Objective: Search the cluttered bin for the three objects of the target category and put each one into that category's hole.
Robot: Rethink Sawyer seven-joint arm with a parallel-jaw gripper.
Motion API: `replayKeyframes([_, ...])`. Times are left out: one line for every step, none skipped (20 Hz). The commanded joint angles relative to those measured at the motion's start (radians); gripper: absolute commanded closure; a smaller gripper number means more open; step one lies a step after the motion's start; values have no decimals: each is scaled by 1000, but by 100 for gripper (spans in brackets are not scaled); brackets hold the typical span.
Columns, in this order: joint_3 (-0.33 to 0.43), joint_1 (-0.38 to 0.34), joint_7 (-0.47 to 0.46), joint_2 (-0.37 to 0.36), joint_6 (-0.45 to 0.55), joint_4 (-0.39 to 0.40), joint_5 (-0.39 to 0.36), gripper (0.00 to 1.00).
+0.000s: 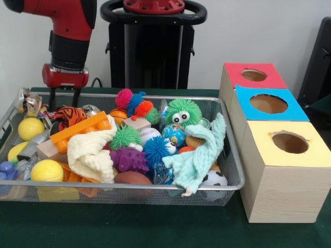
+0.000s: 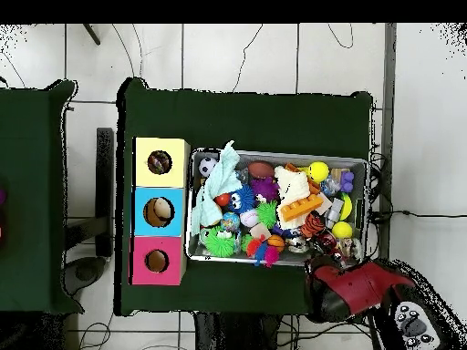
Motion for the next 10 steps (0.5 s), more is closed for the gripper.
replayKeyframes([-20,35,70,47,-32,-133,-40,0])
replayKeyframes([-36,50,77,52,-35,-144,-43,0])
replayKeyframes([-51,60,85,55,-40,-151,-44,0])
replayKeyframes([-65,71,93,60,-48,-160,-45,0])
replayKeyframes([-79,80,99,66,-57,-167,-44,0])
replayKeyframes([-92,89,105,71,-66,-173,-43,0])
replayKeyframes([-106,99,111,76,-75,-180,-42,0])
replayKeyframes([-117,106,115,80,-84,-184,-38,0])
replayKeyframes([-122,111,114,80,-85,-187,-35,0])
replayKeyframes([-136,119,117,83,-93,-192,-30,0])
